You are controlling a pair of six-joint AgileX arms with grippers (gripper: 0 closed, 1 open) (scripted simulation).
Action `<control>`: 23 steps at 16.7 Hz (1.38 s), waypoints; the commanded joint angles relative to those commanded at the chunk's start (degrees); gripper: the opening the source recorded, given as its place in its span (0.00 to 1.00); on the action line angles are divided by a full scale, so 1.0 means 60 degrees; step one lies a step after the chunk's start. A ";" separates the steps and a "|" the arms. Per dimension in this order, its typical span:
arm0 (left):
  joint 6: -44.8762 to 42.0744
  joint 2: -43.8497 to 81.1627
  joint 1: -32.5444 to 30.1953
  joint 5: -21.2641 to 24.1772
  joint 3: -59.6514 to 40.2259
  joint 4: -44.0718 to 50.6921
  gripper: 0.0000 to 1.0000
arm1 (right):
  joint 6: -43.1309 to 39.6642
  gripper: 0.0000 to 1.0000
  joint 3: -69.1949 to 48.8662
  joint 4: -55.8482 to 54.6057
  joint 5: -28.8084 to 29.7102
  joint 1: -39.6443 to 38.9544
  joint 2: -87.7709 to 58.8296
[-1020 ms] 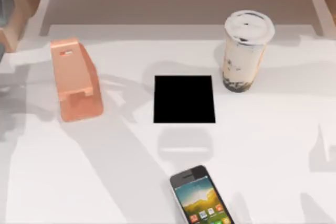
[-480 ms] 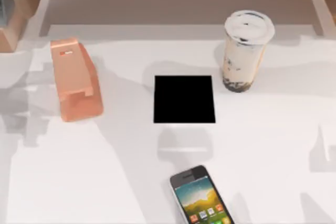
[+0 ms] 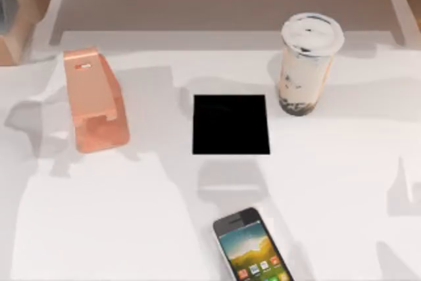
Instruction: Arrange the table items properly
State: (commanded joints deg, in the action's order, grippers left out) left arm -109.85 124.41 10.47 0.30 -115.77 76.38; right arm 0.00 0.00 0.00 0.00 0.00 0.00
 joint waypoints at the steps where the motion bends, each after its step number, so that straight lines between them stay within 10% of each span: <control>1: -0.0405 -0.0159 -0.0313 0.0057 -0.0330 0.0058 0.00 | 0.0000 1.00 0.0000 0.0000 0.0000 0.0000 0.0000; 14: -0.5735 0.3767 -0.6914 0.0162 -0.4749 0.0950 0.00 | 0.0000 1.00 0.0000 0.0000 0.0000 0.0000 0.0000; 23: -0.5815 0.4962 -0.7870 0.0011 -0.5062 0.0917 0.00 | 0.0000 1.00 0.0000 0.0000 0.0000 0.0000 0.0000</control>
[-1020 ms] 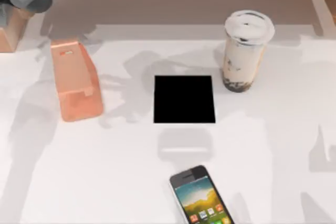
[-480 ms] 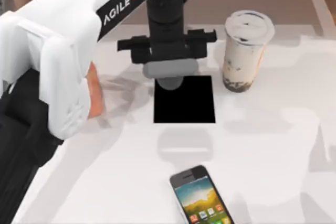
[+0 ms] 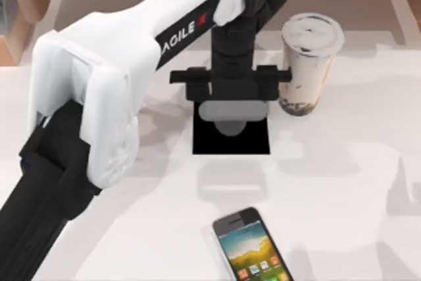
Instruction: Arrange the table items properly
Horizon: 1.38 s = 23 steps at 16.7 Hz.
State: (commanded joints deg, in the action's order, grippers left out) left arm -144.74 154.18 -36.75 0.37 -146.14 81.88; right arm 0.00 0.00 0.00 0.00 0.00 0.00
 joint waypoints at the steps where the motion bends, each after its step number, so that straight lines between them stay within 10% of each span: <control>1: -0.0069 -0.0026 0.0053 -0.0112 0.0024 -0.0012 0.00 | 0.0000 1.00 0.0000 0.0000 0.0000 0.0000 0.0000; 7: -0.0662 -0.0461 0.0420 -0.1036 0.0559 -0.0360 0.00 | 0.0000 1.00 0.0000 0.0000 0.0000 0.0000 0.0000; 17: 0.0026 -0.0087 -0.0036 0.0000 0.0451 -0.0427 0.00 | 0.0000 1.00 0.0000 0.0000 0.0000 0.0000 0.0000; 23: 0.0026 -0.0087 -0.0036 0.0000 0.0451 -0.0427 0.45 | 0.0000 1.00 0.0000 0.0000 0.0000 0.0000 0.0000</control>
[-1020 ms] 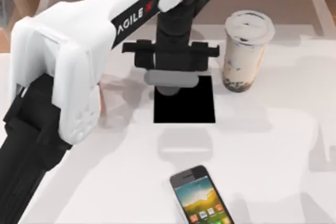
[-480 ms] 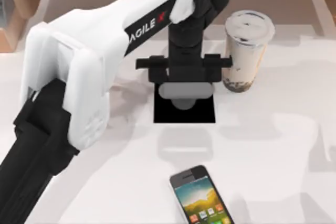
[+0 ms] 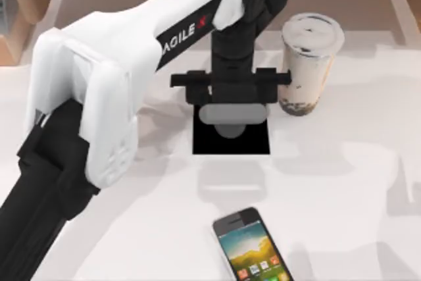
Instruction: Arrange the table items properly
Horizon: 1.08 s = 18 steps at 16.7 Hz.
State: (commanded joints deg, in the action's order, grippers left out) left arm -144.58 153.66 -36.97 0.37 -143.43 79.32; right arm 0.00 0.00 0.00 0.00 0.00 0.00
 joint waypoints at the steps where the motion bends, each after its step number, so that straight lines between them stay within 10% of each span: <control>1: 0.0000 0.0000 0.0000 0.0000 0.0000 0.0000 0.53 | 0.0000 1.00 0.0000 0.0000 0.0000 0.0000 0.0000; 7: 0.0000 0.0000 0.0000 0.0000 0.0000 0.0000 0.98 | 0.0000 1.00 0.0000 0.0000 0.0000 0.0000 0.0000; 18: -0.0094 -0.0072 -0.0008 0.0002 0.0044 0.0014 1.00 | 0.0000 1.00 0.0000 0.0000 0.0000 0.0000 0.0000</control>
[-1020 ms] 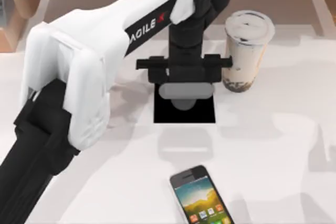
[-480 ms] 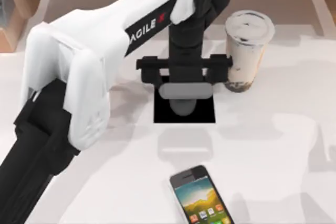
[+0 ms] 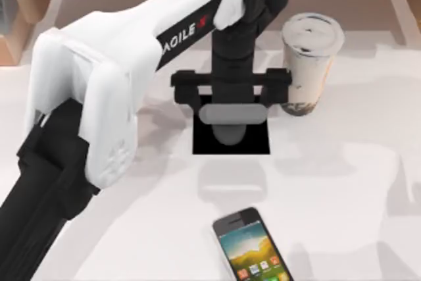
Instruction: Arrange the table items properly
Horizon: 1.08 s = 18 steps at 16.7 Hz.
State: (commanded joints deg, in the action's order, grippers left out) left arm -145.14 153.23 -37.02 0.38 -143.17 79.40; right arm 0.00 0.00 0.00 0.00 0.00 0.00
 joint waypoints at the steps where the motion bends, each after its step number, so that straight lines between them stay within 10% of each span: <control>1: -0.0189 -0.0125 -0.0063 0.0010 0.0094 0.0021 1.00 | 0.0000 1.00 0.0000 0.0000 0.0000 0.0000 0.0000; 8: -0.4192 -0.2033 -0.1207 0.0198 0.1979 -0.0003 1.00 | 0.0000 1.00 0.0000 0.0000 0.0000 0.0000 0.0000; 18: -1.4834 -0.5225 -0.3212 0.0197 0.6426 -0.1275 1.00 | 0.0000 1.00 0.0000 0.0000 0.0000 0.0000 0.0000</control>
State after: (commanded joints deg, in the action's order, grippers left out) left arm -234.15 121.88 -56.29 1.56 -104.61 71.75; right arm 0.00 0.00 0.00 0.00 0.00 0.00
